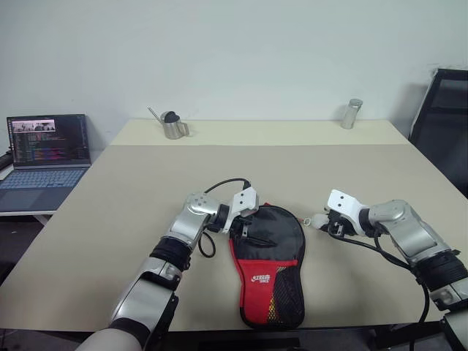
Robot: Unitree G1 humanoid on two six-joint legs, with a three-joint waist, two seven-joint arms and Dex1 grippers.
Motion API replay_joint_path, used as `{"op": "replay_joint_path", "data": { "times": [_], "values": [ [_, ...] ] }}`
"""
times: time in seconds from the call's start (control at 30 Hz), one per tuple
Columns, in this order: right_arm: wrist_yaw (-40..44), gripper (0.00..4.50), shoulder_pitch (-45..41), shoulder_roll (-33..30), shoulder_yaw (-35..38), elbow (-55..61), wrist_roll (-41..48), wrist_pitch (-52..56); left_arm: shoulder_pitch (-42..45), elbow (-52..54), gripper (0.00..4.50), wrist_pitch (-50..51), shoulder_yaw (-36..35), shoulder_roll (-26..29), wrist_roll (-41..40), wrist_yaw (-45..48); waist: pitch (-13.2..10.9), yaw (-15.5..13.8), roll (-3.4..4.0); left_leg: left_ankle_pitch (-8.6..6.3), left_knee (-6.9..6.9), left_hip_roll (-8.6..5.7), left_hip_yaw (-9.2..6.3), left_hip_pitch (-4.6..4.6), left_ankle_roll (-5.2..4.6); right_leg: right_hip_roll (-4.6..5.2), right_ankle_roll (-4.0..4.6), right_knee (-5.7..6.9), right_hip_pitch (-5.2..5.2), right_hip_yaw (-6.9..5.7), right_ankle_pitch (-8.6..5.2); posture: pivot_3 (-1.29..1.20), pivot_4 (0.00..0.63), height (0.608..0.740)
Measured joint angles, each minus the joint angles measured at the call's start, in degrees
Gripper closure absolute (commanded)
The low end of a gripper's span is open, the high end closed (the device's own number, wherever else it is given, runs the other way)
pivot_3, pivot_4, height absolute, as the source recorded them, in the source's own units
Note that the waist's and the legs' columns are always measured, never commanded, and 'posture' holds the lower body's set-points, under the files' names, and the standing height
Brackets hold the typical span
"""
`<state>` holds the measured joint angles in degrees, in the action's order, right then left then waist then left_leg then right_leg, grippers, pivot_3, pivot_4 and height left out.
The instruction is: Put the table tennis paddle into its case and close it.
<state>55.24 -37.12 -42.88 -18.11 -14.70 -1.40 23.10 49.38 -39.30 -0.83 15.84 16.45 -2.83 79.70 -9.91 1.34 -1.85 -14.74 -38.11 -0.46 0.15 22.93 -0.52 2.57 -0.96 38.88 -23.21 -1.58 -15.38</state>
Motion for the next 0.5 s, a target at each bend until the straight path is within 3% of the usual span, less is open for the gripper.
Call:
{"op": "replay_joint_path", "data": {
  "times": [0.1, 0.3, 0.5],
  "values": [
    [0.10, 4.22, 0.05, 0.04, 0.00, 0.91, -0.27, 0.15, 0.40, -4.09, 0.60, -2.23, 1.76, -0.54, 1.71, 0.31, 0.00, 0.05, 0.00, 0.00, 0.00, 0.00, 0.01, -0.02, 0.00, -0.01, 0.00, 0.01, 0.00, 0.00, 0.00, 0.00, 0.150, 0.740],
    [1.07, 4.22, 2.32, -0.68, 0.75, 6.14, 0.15, 2.61, 0.90, -8.89, 0.60, -7.72, 2.33, -1.47, 2.74, 0.25, 0.02, -0.15, 0.02, 0.00, -0.01, -0.01, 0.00, -0.01, 0.00, 0.02, 0.00, 0.00, 0.01, 0.00, 0.00, 0.00, 0.150, 0.740],
    [3.37, 4.23, 9.91, -7.27, 2.62, 17.81, 0.48, 7.13, 0.85, -12.10, 0.60, -9.64, 1.82, -2.99, 2.64, -0.42, 0.20, -1.27, 0.14, 0.00, -0.02, -0.02, -0.02, -0.08, 0.00, 0.01, -0.01, -0.01, 0.10, -0.03, -0.01, 0.00, 0.150, 0.740]
  ]
}}
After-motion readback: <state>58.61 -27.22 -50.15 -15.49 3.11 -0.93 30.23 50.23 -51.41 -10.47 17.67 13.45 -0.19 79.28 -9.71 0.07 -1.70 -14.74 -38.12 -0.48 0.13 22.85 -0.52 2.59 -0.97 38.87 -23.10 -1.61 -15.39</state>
